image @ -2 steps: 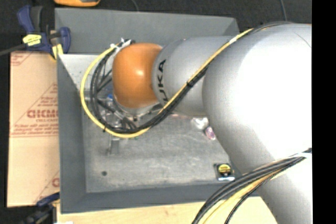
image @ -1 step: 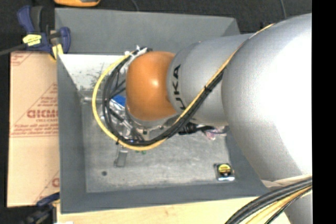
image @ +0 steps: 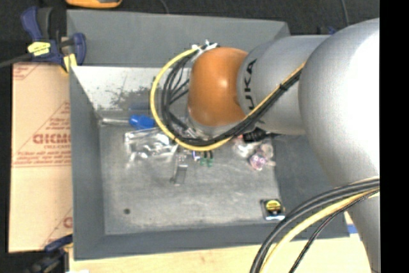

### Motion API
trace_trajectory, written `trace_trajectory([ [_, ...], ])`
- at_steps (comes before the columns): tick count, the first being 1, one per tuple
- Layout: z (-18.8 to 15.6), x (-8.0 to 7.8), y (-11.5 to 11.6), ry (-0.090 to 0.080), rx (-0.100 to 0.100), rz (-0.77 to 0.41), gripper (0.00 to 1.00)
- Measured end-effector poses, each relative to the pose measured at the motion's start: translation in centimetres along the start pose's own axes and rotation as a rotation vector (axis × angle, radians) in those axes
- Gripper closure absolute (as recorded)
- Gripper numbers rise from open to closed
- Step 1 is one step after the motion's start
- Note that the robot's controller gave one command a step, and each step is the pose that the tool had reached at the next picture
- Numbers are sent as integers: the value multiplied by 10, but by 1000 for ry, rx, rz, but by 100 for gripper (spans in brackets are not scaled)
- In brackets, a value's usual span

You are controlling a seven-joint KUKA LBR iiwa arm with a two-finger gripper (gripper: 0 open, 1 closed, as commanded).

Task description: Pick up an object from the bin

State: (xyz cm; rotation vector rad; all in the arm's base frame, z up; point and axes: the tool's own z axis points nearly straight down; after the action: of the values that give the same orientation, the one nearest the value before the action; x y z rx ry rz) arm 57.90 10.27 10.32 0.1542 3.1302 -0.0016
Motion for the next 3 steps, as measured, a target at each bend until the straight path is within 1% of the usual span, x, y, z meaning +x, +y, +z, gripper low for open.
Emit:
trace_trajectory([
  [1, 21, -69, 8, -8, -6, 75, 0],
  [2, 22, -65, 8, -1, -6, 76, 100],
  [3, -92, -60, -11, 1, -1, 117, 100],
])
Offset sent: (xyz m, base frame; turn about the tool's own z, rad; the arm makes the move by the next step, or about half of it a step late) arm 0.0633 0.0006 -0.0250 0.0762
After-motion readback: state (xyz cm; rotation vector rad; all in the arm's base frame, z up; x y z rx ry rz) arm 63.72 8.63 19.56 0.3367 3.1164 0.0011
